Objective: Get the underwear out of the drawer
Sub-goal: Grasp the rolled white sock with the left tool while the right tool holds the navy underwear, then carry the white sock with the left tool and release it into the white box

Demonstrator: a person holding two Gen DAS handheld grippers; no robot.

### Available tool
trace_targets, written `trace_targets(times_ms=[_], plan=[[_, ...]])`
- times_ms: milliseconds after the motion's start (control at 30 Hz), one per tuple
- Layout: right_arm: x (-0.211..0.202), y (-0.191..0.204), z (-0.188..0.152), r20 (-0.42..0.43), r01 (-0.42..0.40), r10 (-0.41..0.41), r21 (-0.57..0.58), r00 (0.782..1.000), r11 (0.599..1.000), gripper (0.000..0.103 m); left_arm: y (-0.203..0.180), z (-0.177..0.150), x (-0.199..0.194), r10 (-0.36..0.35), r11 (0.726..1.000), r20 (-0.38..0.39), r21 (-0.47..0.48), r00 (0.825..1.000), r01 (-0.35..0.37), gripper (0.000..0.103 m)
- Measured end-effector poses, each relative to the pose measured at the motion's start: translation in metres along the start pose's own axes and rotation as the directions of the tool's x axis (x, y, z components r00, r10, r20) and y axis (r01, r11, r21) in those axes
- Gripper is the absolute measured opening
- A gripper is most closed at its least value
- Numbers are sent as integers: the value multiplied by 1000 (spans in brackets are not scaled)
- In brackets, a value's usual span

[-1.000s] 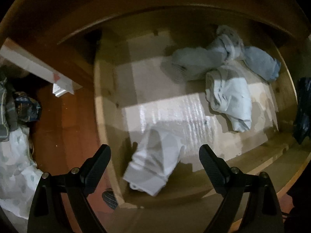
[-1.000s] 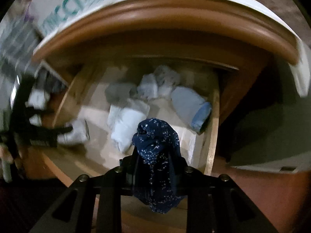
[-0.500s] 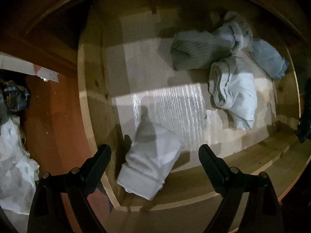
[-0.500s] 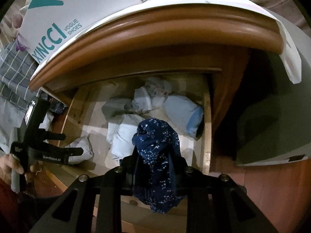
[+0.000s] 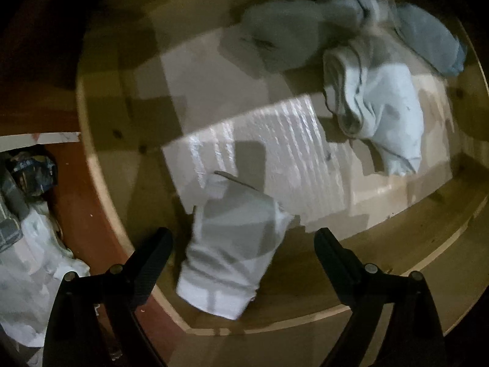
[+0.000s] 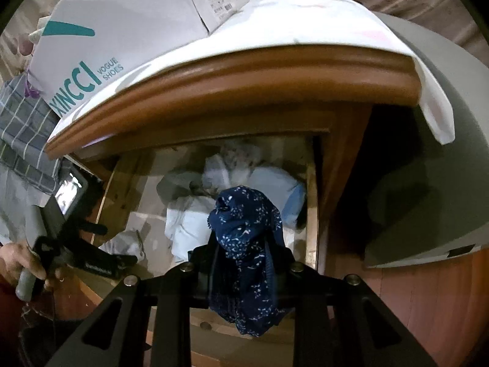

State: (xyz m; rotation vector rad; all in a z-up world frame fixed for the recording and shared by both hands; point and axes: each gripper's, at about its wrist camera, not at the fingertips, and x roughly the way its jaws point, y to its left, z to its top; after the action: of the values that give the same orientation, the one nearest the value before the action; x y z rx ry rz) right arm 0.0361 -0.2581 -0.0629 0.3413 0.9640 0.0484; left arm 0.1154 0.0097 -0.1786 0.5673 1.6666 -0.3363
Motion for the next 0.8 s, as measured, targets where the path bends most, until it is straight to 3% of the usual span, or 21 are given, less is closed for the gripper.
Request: trace_targets(times_ms=[67,167,300,500,633,800], plan=[[0,0,0,-2,-2,2,0,1000,1000,25,1,-1,5,-17,1000,-22,-8,1000,17,88],[0,0,0,-4,-5,5,3,1000,1000,25,3,0,11,13,1000,-54,-10,998,-14,67],[-1,-2,0,-1,-10,10,22,1000,1000,25,4,1,15,53,999,-71,-6,996,-53,56],[-1,-3,1,-4,-12,12,29,1000,1000,25,-6,2,3,84,996,7,-34,996,-84,44],[0,-4,2,-7,-14,14,34,1000,999,25,-13,-1,-9,125,991,81,-50,989,-121,43],[0,-5,2,-8,-6,6,31,1000,999,25,-19,-13,-41,134,988,191,-97,972,-117,43]])
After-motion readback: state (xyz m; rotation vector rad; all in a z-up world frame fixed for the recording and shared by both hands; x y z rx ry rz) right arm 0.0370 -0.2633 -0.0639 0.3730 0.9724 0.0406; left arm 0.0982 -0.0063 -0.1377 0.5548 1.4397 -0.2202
